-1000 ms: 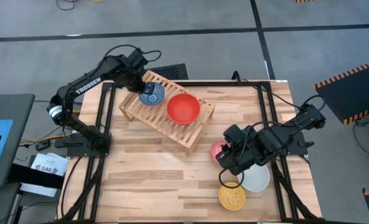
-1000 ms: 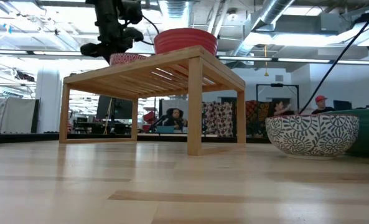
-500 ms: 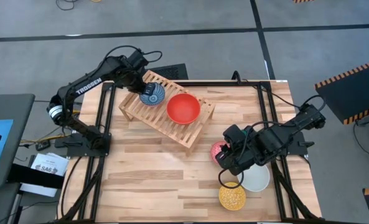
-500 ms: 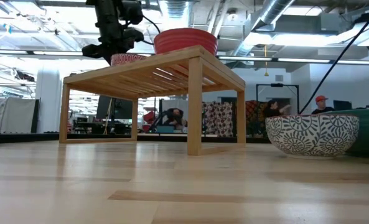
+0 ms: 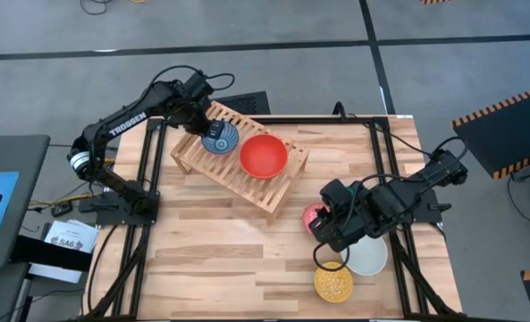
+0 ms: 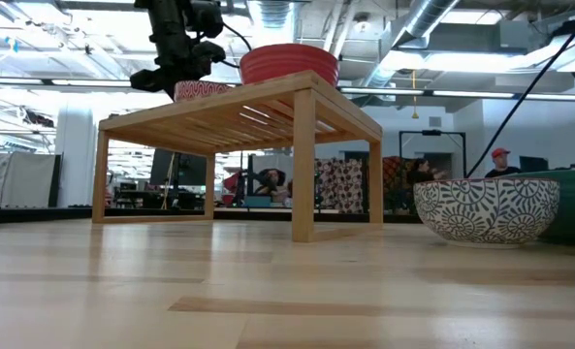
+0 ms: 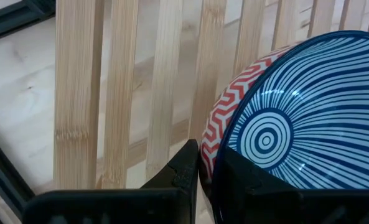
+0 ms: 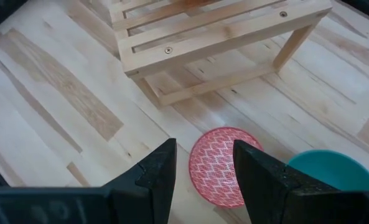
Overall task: Place and stack bowls onto a shelf
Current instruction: Put the blue bowl on the shelf
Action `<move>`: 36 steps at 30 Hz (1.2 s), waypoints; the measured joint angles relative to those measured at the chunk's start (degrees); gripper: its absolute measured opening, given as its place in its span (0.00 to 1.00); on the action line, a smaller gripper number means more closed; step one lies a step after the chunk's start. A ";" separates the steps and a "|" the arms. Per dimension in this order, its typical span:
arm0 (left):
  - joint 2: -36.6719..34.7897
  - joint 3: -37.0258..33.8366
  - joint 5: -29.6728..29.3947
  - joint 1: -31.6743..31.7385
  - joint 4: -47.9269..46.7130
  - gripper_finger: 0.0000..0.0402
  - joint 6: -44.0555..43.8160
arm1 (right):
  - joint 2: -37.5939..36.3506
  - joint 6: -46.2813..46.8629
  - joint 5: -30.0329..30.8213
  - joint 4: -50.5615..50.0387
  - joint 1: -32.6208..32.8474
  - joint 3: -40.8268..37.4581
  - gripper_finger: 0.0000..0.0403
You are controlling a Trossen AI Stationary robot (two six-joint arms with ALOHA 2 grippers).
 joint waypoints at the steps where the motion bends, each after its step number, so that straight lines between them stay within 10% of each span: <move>1: 0.00 0.00 0.01 0.00 0.02 0.06 -0.01 | 0.00 0.00 0.00 0.41 0.00 0.00 0.45; 36: -0.11 3.21 -2.15 -0.35 -2.95 0.06 1.93 | -0.02 -0.02 0.00 2.04 0.00 0.02 0.45</move>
